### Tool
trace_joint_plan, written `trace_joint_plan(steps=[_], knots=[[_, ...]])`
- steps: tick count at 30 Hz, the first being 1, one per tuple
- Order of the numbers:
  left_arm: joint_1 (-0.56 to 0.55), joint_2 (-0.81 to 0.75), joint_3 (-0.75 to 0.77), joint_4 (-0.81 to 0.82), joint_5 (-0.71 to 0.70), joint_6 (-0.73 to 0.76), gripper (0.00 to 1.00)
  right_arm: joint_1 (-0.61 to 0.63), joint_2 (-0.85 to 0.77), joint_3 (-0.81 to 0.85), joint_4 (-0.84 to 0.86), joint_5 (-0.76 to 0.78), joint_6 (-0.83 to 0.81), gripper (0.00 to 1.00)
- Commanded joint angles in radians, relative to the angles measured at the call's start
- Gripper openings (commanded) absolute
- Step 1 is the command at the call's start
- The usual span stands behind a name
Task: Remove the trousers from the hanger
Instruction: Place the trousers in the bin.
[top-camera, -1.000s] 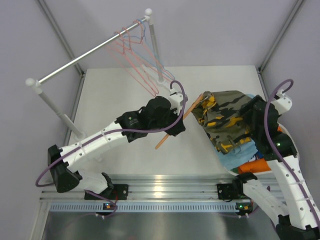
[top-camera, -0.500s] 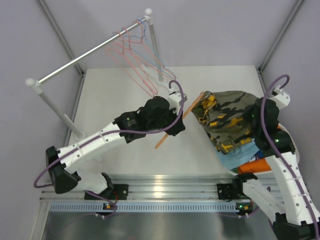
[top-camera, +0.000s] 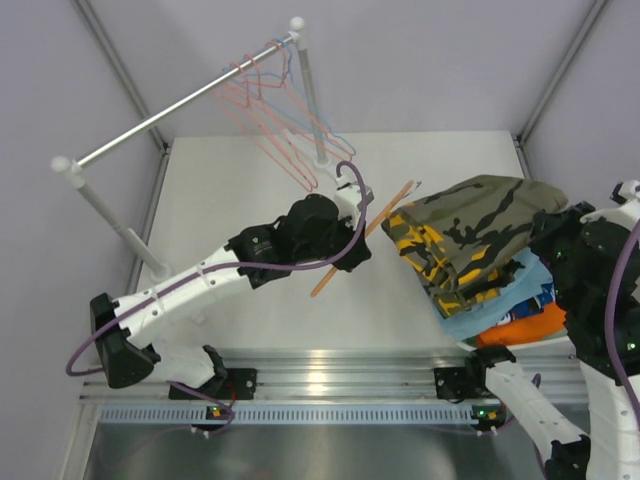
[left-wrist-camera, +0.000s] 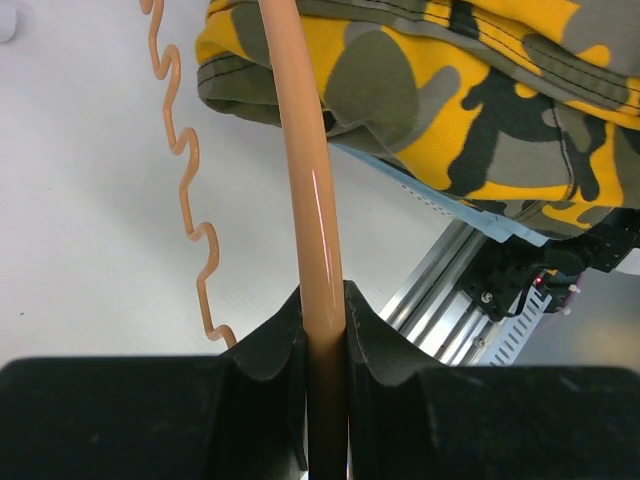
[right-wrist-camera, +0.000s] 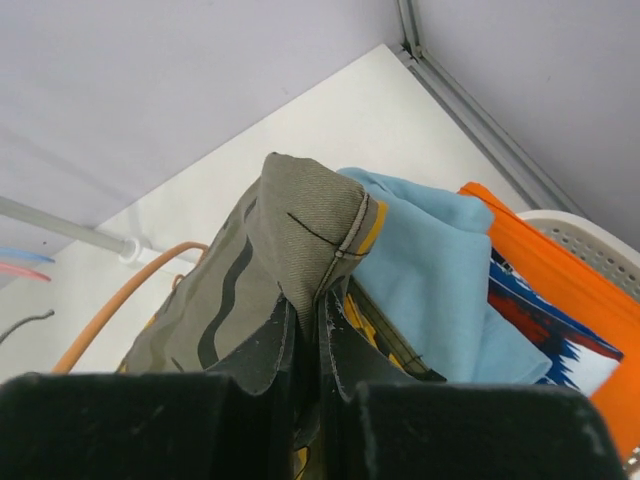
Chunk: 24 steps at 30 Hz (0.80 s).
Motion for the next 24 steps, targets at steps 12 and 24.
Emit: trace_joint_plan(steps=[12, 24], knots=[[-0.004, -0.041, -0.005, 0.089, -0.121, -0.022, 0.00, -0.017, -0.140, -0.150, -0.293, 0.033, 0.110, 0.00], [-0.004, -0.034, 0.007, 0.121, -0.038, -0.016, 0.00, -0.019, 0.071, 0.258, -0.359, -0.085, 0.011, 0.69]])
